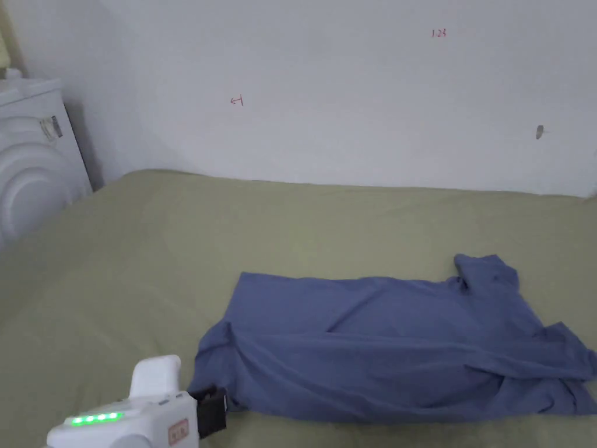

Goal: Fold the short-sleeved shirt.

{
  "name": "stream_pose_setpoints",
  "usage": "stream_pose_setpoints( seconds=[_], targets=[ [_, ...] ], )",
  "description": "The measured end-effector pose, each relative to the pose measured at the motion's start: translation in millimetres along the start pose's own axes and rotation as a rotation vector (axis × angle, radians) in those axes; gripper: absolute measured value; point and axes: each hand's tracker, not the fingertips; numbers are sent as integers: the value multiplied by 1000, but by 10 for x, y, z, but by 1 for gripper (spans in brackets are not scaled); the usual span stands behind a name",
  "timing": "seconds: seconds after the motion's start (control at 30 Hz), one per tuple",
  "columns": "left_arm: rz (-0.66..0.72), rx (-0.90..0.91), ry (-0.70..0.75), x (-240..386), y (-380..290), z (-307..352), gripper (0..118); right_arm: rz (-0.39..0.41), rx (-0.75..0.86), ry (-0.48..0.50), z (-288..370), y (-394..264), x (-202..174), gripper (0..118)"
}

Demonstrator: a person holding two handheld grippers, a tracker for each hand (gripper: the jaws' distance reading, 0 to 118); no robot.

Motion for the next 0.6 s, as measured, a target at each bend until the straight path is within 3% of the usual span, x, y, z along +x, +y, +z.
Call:
stream_pose_setpoints(
  seconds=[0.03, 0.07, 0.13, 0.23, 0.27, 0.3, 0.37, 0.43, 0.6],
  targets=[
    [-4, -56, -12, -34, 83, -153, 69, 0, -12, 15, -46, 21, 49, 1],
    [-21, -90, -49, -69, 146, -290, 73, -26, -40, 52, -95, 33, 104, 1],
    [-36, -87, 30, -31, 204, -529, 73, -79, -46, 81, -165, 39, 235, 1],
    [-64, -119, 10, 8, 166, -716, 73, -117, -27, 87, -307, 70, 469, 1],
    [-94, -107, 12, 30, 135, -722, 69, -118, -23, 80, -385, 92, 590, 8],
    [-114, -93, 40, 57, 110, -706, 57, -112, -24, 44, -493, 133, 711, 26],
    [-110, -65, 51, 60, 93, -671, 0, -124, -34, 1, -763, 206, 990, 81],
    [-78, -56, 14, 26, 64, -690, 0, -160, -56, -1, -1107, 266, 1309, 84],
    [-56, -62, -8, -2, 24, -664, 0, -122, -114, -26, -1836, 356, 1593, 84]
  ],
)
